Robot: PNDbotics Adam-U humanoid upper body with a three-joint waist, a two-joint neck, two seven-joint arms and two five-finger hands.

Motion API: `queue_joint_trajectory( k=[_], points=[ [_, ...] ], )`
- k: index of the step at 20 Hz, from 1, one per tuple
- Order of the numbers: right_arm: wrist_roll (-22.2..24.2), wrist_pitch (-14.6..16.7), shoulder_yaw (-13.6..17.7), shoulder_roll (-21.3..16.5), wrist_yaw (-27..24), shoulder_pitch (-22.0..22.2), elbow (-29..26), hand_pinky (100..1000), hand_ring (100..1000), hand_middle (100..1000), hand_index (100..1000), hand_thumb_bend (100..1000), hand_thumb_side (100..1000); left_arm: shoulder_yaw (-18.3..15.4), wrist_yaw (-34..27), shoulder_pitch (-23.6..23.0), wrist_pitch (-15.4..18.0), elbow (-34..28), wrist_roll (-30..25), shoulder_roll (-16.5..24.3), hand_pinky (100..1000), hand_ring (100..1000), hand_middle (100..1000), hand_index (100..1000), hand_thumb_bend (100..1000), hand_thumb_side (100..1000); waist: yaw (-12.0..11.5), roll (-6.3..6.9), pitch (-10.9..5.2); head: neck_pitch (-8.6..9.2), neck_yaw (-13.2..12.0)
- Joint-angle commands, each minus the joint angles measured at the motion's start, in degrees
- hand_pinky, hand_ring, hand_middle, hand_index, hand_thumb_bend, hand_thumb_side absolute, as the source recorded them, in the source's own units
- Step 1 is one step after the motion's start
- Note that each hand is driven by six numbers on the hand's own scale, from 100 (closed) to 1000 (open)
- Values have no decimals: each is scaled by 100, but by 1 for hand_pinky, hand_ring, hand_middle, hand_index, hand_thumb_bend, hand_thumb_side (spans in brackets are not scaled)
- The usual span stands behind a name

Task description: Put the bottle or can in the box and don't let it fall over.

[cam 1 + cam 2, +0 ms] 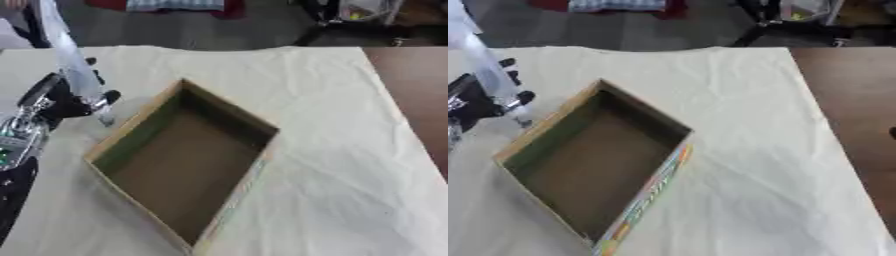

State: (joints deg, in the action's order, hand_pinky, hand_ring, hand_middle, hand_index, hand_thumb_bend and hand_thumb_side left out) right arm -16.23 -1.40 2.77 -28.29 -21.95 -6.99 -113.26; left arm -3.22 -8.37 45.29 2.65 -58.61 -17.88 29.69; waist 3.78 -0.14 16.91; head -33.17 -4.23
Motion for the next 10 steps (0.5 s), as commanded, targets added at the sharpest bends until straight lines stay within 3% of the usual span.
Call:
queue_joint_trajectory(
  k=[1, 10],
  points=[
    [-4, -8, 53, -62, 25, -16, -133, 969, 1000, 1000, 817, 100, 529, -41, 43, 112, -31, 15, 70, 114, 1000, 1000, 909, 410, 425, 100, 4, -3, -76, 49, -19],
    [-8, -23, 61, -29, 19, -10, -133, 971, 1000, 1000, 815, 100, 528, -75, 381, 190, -18, 192, 408, 85, 1000, 933, 797, 294, 466, 100, 19, -10, -76, 55, -24]
  ],
)
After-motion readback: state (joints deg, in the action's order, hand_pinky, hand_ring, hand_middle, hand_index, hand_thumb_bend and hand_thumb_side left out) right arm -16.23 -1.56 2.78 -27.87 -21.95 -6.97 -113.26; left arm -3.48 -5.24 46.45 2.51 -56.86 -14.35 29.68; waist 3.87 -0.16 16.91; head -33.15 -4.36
